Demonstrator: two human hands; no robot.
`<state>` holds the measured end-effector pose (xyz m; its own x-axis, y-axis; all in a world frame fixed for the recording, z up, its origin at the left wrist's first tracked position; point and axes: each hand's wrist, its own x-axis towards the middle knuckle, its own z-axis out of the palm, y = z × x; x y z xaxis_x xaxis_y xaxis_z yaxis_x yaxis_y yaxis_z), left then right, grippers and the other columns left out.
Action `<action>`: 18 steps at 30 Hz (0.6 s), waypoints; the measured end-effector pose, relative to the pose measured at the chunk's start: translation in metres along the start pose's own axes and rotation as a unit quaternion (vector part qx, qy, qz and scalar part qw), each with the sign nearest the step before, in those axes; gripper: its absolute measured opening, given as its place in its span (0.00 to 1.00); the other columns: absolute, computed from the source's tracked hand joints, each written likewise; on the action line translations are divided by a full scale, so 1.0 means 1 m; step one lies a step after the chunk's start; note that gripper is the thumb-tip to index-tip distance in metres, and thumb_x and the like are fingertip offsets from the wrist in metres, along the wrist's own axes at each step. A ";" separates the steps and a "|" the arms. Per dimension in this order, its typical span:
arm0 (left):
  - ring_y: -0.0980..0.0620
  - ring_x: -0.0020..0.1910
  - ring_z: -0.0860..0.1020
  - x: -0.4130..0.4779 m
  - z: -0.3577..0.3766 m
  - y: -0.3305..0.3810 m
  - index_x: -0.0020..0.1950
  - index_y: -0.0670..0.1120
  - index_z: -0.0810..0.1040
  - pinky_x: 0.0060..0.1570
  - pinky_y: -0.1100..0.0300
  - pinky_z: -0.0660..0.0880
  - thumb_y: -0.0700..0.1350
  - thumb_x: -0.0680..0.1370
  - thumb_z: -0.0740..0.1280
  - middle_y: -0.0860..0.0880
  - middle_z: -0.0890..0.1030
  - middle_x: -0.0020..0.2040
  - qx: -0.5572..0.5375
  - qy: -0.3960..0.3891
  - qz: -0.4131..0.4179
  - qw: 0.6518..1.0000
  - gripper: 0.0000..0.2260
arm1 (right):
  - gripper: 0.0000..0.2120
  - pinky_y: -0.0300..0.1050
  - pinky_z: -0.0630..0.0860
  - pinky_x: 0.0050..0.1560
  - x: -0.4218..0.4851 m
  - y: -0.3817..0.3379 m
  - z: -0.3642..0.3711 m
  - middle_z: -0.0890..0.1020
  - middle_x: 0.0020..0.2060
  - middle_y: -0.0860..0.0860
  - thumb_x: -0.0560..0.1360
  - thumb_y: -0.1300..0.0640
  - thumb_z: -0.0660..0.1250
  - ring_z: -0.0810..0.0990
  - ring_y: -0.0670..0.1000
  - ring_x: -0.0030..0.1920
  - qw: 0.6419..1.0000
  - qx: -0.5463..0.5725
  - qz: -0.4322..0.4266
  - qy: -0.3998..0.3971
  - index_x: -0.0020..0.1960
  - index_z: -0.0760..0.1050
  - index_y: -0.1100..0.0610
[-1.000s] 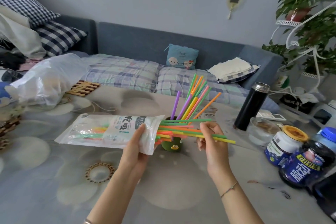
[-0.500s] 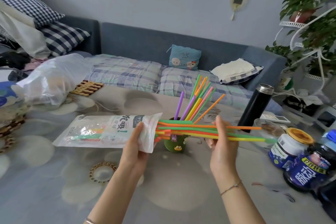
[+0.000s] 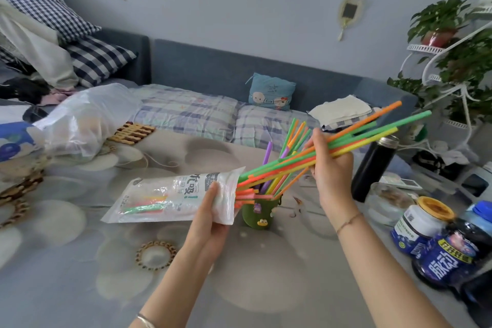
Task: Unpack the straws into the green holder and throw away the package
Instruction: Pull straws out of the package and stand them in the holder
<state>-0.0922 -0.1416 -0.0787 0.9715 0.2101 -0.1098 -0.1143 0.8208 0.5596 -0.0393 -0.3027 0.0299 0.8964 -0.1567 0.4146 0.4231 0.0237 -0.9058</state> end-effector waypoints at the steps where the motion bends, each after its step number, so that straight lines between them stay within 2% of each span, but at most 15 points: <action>1: 0.56 0.38 0.85 0.001 0.002 0.002 0.54 0.42 0.78 0.37 0.65 0.80 0.46 0.82 0.58 0.48 0.87 0.41 -0.009 0.000 0.004 1.000 0.11 | 0.17 0.37 0.72 0.30 0.004 -0.004 0.002 0.77 0.24 0.45 0.77 0.49 0.63 0.77 0.42 0.28 1.000 0.001 0.000 0.005 0.32 0.74 0.54; 3: 0.55 0.40 0.85 0.001 0.007 0.005 0.56 0.41 0.77 0.38 0.64 0.81 0.46 0.82 0.59 0.47 0.87 0.43 -0.024 0.007 0.007 1.000 0.11 | 0.17 0.36 0.72 0.28 0.007 -0.009 0.006 0.76 0.23 0.44 0.77 0.49 0.62 0.76 0.42 0.26 1.000 0.013 0.004 -0.003 0.32 0.74 0.55; 6: 0.53 0.42 0.85 -0.002 0.012 0.009 0.57 0.41 0.77 0.40 0.63 0.81 0.45 0.82 0.60 0.46 0.87 0.45 -0.030 0.005 0.006 1.000 0.11 | 0.18 0.31 0.65 0.21 0.006 -0.015 0.010 0.74 0.20 0.44 0.78 0.49 0.60 0.71 0.41 0.20 1.000 -0.008 -0.002 -0.030 0.33 0.73 0.56; 8: 0.52 0.45 0.85 -0.003 0.009 0.017 0.60 0.40 0.77 0.41 0.62 0.82 0.45 0.82 0.60 0.45 0.86 0.47 -0.036 0.018 0.020 0.999 0.13 | 0.18 0.32 0.63 0.19 0.009 -0.024 0.006 0.73 0.22 0.48 0.79 0.51 0.60 0.69 0.41 0.19 1.000 0.014 0.002 0.000 0.32 0.73 0.57; 11: 0.46 0.58 0.79 -0.001 0.000 0.031 0.69 0.37 0.71 0.53 0.56 0.80 0.46 0.81 0.61 0.39 0.80 0.61 -0.036 0.052 0.045 0.997 0.19 | 0.19 0.34 0.61 0.18 0.021 -0.036 -0.009 0.72 0.19 0.48 0.78 0.53 0.60 0.67 0.43 0.17 0.997 0.046 0.004 0.064 0.29 0.71 0.57; 13: 0.45 0.56 0.79 -0.003 -0.005 0.034 0.69 0.37 0.71 0.56 0.54 0.77 0.45 0.81 0.61 0.39 0.79 0.60 -0.024 0.059 0.051 0.997 0.19 | 0.19 0.33 0.61 0.17 0.026 -0.039 -0.017 0.71 0.16 0.47 0.78 0.54 0.60 0.66 0.43 0.15 0.996 0.043 0.004 0.082 0.29 0.70 0.57; 16: 0.50 0.44 0.83 -0.005 -0.010 0.033 0.64 0.40 0.73 0.46 0.58 0.79 0.44 0.81 0.60 0.44 0.84 0.48 -0.020 0.070 0.053 0.996 0.13 | 0.19 0.33 0.60 0.17 0.032 -0.040 -0.026 0.70 0.14 0.46 0.79 0.55 0.60 0.65 0.43 0.15 0.995 0.028 0.003 0.093 0.29 0.70 0.57; 17: 0.50 0.44 0.83 -0.004 -0.013 0.032 0.64 0.40 0.73 0.43 0.59 0.80 0.44 0.81 0.61 0.44 0.85 0.48 -0.020 0.088 0.052 0.995 0.14 | 0.19 0.33 0.60 0.17 0.034 -0.041 -0.029 0.70 0.14 0.46 0.78 0.55 0.60 0.65 0.43 0.15 0.995 0.023 0.000 0.097 0.29 0.70 0.57; 18: 0.49 0.48 0.83 -0.002 -0.017 0.032 0.66 0.38 0.72 0.43 0.59 0.81 0.45 0.81 0.61 0.42 0.84 0.52 -0.022 0.106 0.052 0.993 0.16 | 0.19 0.33 0.60 0.17 0.037 -0.042 -0.031 0.70 0.14 0.46 0.78 0.55 0.60 0.65 0.43 0.15 0.995 0.018 -0.004 0.102 0.28 0.70 0.57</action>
<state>-0.1010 -0.1071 -0.0748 0.8892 0.3981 -0.2254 -0.2253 0.8099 0.5416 -0.0284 -0.3405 0.0804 0.8491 -0.3541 0.3920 0.4377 0.0561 -0.8974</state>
